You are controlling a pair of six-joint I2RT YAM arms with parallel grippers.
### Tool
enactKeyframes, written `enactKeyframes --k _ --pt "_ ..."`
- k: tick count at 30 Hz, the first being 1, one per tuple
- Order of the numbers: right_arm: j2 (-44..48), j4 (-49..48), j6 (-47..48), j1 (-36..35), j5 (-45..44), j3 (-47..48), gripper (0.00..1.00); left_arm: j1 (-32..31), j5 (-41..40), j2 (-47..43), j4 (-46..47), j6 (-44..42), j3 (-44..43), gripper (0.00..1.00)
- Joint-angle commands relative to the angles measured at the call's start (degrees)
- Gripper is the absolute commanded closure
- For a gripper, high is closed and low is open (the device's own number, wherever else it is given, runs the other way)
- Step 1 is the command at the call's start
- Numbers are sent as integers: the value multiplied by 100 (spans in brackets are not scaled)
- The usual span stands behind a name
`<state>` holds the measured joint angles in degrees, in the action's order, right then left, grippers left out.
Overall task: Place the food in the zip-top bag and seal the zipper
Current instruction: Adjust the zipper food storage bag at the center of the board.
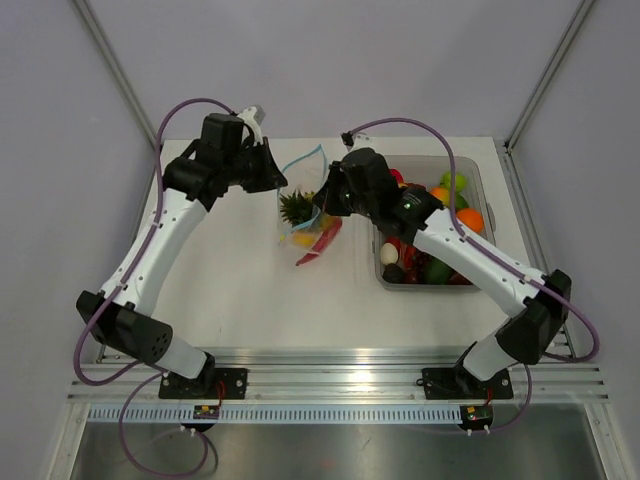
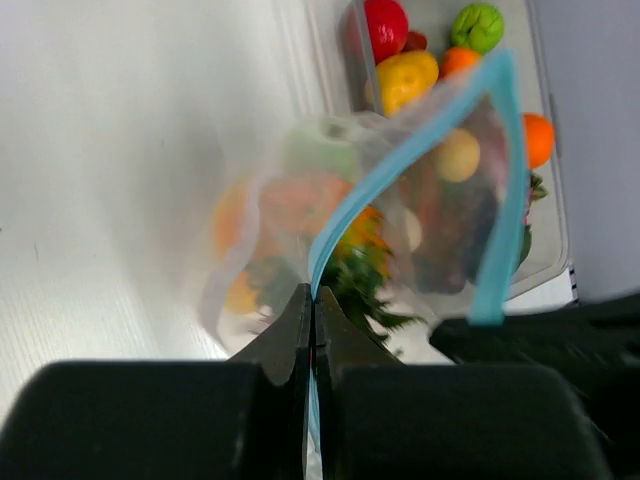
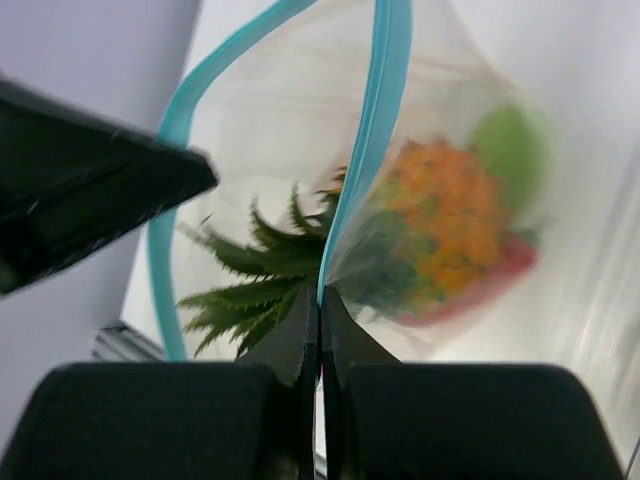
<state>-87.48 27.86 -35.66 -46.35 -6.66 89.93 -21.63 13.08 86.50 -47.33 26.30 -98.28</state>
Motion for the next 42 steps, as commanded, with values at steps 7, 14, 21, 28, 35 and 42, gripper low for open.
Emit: enactKeyframes --k 7,14,21,28,35,42 --pt "-1254 353 50 73 -495 191 100 -43 -77 78 31 -222 1004 100" --pt "-911 484 410 73 -644 1157 100 -43 519 7 -39 -144 -208 100" --pt "-533 273 341 117 -961 536 100 -43 371 34 188 -38 52 100" --pt "-656 150 -152 170 -829 -432 100 -61 467 228 550 -81 1399 89" --pt "-480 80 -152 170 -662 -406 100 -297 46 -431 119 -258 1276 46" --pt "-410 80 -213 170 -662 -292 100 -676 -236 -1249 259 208 1925 48"
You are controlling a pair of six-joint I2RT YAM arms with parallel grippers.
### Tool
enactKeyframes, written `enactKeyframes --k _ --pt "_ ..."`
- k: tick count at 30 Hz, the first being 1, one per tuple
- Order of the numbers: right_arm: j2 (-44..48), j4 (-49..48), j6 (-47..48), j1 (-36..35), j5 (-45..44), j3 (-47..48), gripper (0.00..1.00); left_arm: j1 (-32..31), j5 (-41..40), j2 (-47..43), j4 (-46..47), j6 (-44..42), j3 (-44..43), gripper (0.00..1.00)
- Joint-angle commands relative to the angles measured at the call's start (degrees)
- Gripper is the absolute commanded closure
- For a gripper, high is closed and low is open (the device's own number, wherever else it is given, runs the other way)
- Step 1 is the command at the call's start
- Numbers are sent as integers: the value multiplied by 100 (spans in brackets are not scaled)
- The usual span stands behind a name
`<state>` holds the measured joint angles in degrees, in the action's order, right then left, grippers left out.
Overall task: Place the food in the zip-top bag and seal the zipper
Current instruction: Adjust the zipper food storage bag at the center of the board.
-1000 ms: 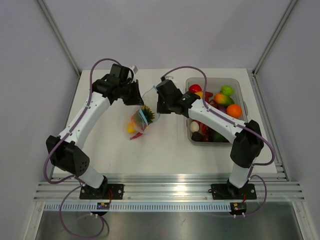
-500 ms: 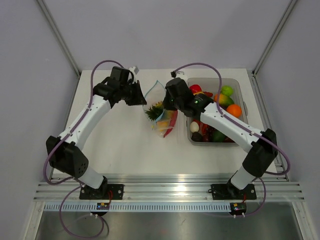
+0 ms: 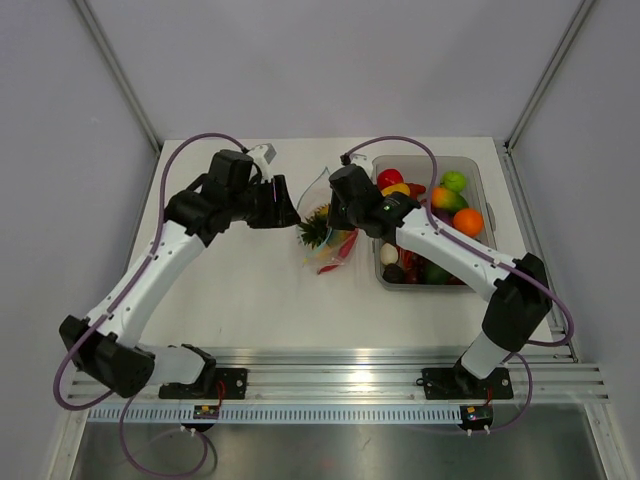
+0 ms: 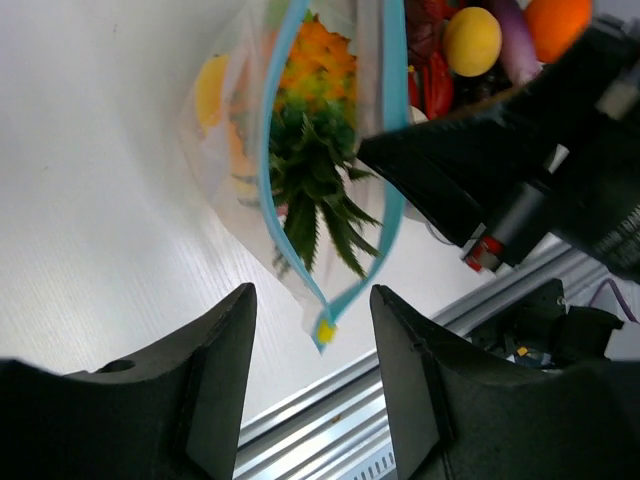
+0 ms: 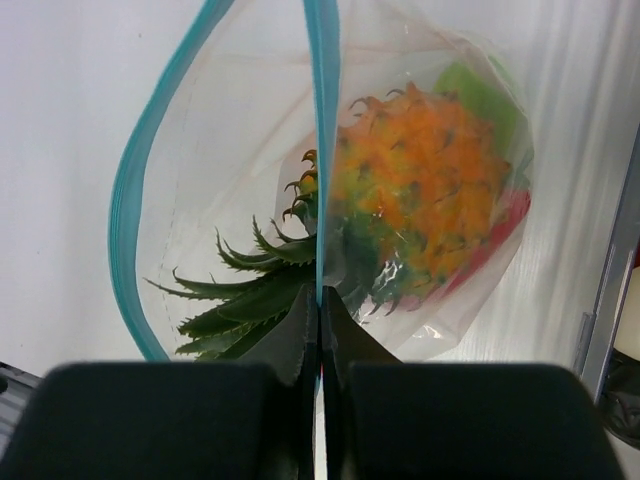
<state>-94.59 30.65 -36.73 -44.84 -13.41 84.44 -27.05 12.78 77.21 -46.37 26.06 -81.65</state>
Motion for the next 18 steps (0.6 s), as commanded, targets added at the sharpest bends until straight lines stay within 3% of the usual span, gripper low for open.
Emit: enactKeyframes --k 1,6,13,18 --pt "318 -200 -106 19 22 257 100 -178 -231 -364 285 285 359 48" --pt "397 -209 -115 19 31 257 100 -310 -170 -330 637 557 825 50" --pt "467 -165 -106 19 40 195 100 -336 -258 101 945 646 782 58" --pt "511 -139 -89 19 49 151 100 -336 -328 321 954 654 694 69"
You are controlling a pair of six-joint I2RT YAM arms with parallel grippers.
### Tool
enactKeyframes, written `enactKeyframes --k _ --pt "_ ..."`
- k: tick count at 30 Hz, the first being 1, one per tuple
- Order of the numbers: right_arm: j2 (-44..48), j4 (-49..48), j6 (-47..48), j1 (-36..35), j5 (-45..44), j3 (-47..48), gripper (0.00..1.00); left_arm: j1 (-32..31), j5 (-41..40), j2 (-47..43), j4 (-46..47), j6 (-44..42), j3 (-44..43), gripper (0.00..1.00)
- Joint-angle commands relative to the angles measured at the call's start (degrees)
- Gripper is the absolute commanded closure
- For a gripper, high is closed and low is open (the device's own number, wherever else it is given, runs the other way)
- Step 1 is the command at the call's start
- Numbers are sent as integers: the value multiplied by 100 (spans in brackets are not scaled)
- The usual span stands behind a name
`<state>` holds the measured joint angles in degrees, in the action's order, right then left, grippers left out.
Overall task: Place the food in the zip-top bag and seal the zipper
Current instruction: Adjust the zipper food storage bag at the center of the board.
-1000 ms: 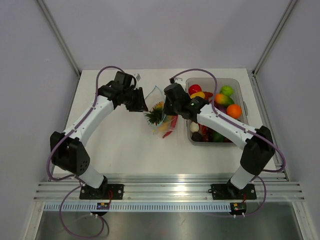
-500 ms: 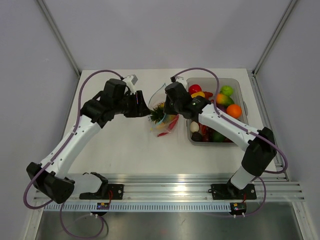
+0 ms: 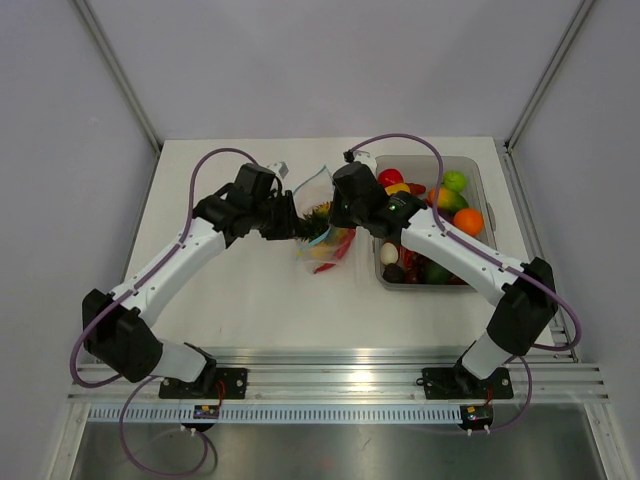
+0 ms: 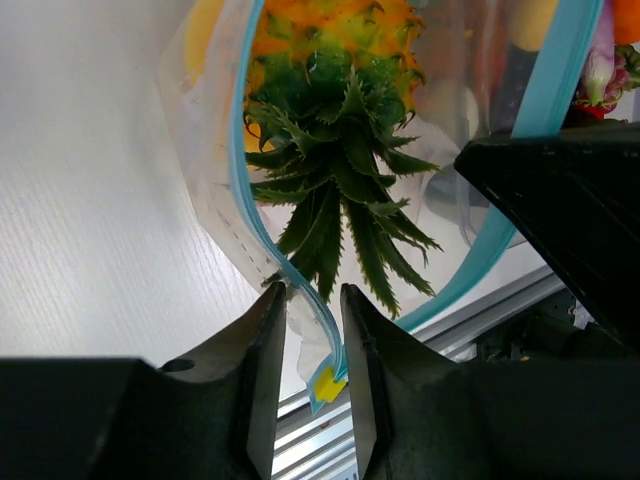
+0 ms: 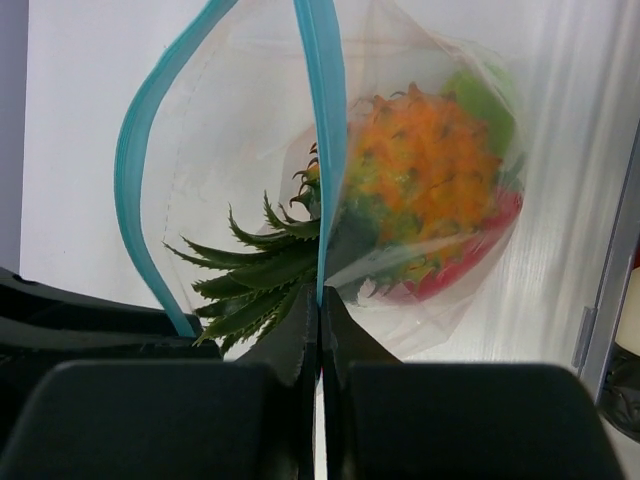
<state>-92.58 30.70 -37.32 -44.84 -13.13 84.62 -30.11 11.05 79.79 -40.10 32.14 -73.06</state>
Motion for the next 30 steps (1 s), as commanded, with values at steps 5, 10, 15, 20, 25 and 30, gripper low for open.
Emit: enactKeyframes --k 5,10,15,20,25,30 --pt "433 6 76 19 126 247 100 -30 -278 265 125 -85 -594 100" --pt "547 709 436 19 47 924 50 -30 -270 257 2 -340 -938 100" --pt "662 850 620 10 99 1285 38 -30 -15 353 46 -384 -948 100" --pt "268 1061 805 -104 328 1628 53 -21 82 406 116 -384 -877 100" --pt "20 1123 963 -113 714 1541 60 5 99 432 55 -437 -956 100" --pt "-129 974 981 -113 855 1137 65 31 126 459 11 -481 -1000 100"
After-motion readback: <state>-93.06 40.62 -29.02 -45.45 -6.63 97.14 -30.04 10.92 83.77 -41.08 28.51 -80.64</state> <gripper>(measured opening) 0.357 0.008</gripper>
